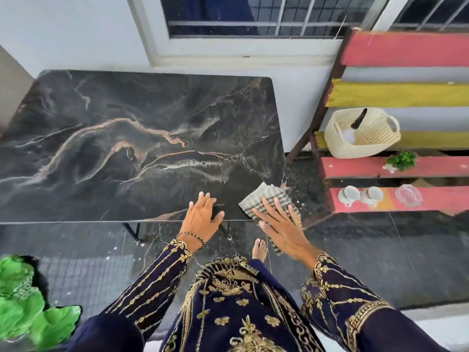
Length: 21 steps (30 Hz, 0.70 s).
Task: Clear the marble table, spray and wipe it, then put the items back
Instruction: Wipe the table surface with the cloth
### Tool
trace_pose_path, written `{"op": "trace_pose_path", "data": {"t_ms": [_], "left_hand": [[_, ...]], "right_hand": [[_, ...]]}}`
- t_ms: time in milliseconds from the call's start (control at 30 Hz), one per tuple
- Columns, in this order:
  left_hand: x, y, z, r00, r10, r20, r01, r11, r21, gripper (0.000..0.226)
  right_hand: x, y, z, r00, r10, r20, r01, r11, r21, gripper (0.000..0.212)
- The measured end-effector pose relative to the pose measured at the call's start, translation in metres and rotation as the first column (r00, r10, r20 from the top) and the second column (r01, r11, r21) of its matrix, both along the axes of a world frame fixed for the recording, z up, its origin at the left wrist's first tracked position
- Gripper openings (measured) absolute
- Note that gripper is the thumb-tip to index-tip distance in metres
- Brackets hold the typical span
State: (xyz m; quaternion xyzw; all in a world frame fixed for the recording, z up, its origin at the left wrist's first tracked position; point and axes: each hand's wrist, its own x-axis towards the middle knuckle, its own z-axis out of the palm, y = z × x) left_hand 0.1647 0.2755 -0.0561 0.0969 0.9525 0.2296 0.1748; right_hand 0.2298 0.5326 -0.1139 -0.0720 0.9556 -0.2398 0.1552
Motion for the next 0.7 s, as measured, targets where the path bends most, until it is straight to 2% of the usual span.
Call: {"op": "trace_pose_path", "data": {"t_ms": [200,300,400,467,567,700], "left_hand": [[0.003,-0.009,0.007,0.998,0.065,-0.020,-0.063,0.994,0.084,0.046],[-0.001,-0.006,0.012,0.996,0.076,-0.040,-0.071,0.992,0.104,0.040],[-0.009,0.002,0.022,0.995,0.076,-0.061,-0.068,0.991,0.119,0.037],[-0.017,0.009,0.030,0.995,0.073,-0.067,-0.064,0.990,0.124,0.038],[-0.032,0.022,0.039,0.994,0.060,-0.088,-0.047,0.990,0.135,0.040],[-0.053,0.047,0.051,0.993,0.058,-0.103,-0.041,0.985,0.165,0.037]], "right_hand": [[0.006,-0.023,0.016,0.988,-0.088,0.128,0.116,0.966,-0.230,0.045],[0.001,-0.033,0.030,0.968,-0.103,0.231,0.185,0.911,-0.368,0.041],[-0.003,-0.041,0.044,0.921,-0.168,0.351,0.322,0.834,-0.448,0.035],[-0.010,-0.044,0.052,0.886,-0.221,0.407,0.427,0.731,-0.532,0.034],[-0.025,-0.043,0.063,0.861,-0.248,0.444,0.506,0.498,-0.704,0.032],[-0.047,-0.020,0.077,0.779,-0.289,0.557,0.617,0.191,-0.763,0.029]]}}
